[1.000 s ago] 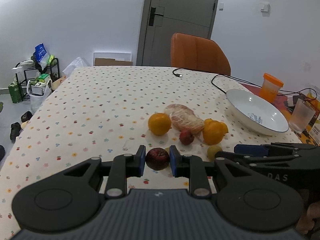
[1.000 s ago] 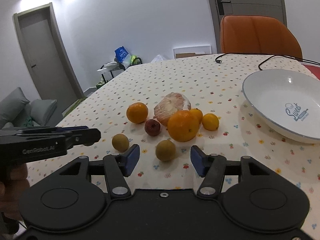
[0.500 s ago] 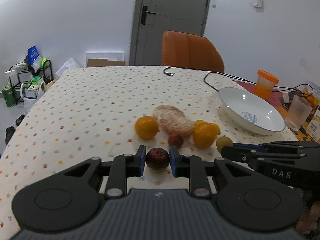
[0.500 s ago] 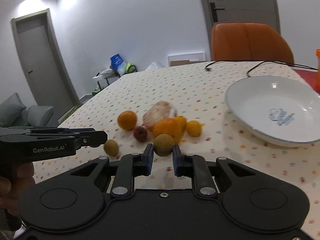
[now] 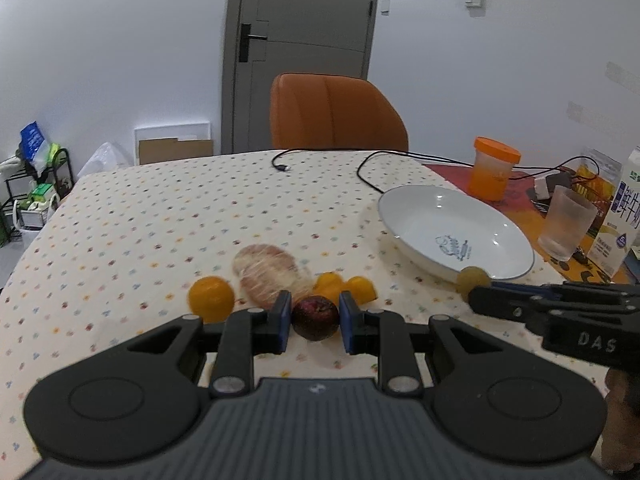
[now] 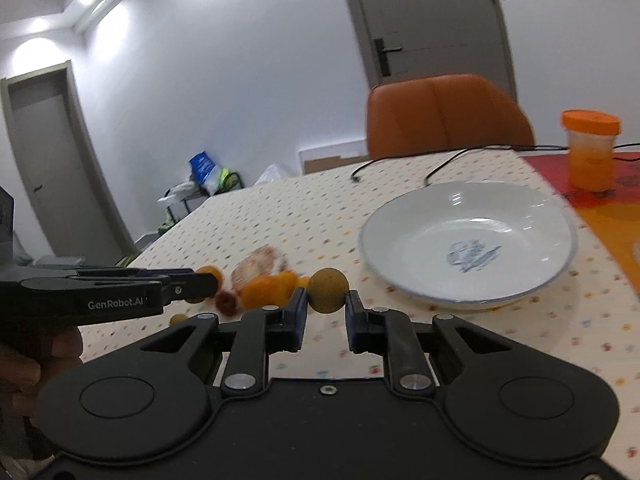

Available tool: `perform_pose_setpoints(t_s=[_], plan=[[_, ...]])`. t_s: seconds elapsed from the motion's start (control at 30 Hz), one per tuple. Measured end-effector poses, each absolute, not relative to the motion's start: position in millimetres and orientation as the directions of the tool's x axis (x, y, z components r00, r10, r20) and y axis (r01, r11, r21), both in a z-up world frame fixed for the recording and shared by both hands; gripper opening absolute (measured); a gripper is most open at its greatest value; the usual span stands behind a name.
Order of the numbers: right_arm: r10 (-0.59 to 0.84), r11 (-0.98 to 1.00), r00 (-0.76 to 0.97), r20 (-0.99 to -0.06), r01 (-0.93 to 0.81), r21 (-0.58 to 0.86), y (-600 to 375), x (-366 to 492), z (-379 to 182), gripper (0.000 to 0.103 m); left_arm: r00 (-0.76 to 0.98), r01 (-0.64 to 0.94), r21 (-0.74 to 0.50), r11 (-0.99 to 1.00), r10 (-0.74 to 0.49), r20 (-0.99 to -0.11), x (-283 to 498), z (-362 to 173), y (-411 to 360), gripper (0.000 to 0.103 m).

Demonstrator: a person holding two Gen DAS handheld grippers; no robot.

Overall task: Organize fruits
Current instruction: 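Carry both fruits over the white plate and open both tools to drop them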

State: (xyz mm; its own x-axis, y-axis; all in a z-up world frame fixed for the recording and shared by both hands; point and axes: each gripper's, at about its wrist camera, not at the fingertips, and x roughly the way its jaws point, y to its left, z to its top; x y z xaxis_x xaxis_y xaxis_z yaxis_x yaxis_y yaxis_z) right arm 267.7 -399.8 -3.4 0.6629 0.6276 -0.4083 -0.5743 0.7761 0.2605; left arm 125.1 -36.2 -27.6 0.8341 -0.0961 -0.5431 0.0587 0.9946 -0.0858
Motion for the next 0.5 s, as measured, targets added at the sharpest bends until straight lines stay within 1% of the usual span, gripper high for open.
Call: perform_pose_setpoints(t_s=[0.5], plan=[[0.533, 0.845, 0.777, -0.336, -0.461, 0.272, -462.8, 281.6, -1.4, 0.018, 0.813, 0.175, -0.054, 0.983, -0.175, -0.555, 158.4, -27.1, -91.9, 0.024]])
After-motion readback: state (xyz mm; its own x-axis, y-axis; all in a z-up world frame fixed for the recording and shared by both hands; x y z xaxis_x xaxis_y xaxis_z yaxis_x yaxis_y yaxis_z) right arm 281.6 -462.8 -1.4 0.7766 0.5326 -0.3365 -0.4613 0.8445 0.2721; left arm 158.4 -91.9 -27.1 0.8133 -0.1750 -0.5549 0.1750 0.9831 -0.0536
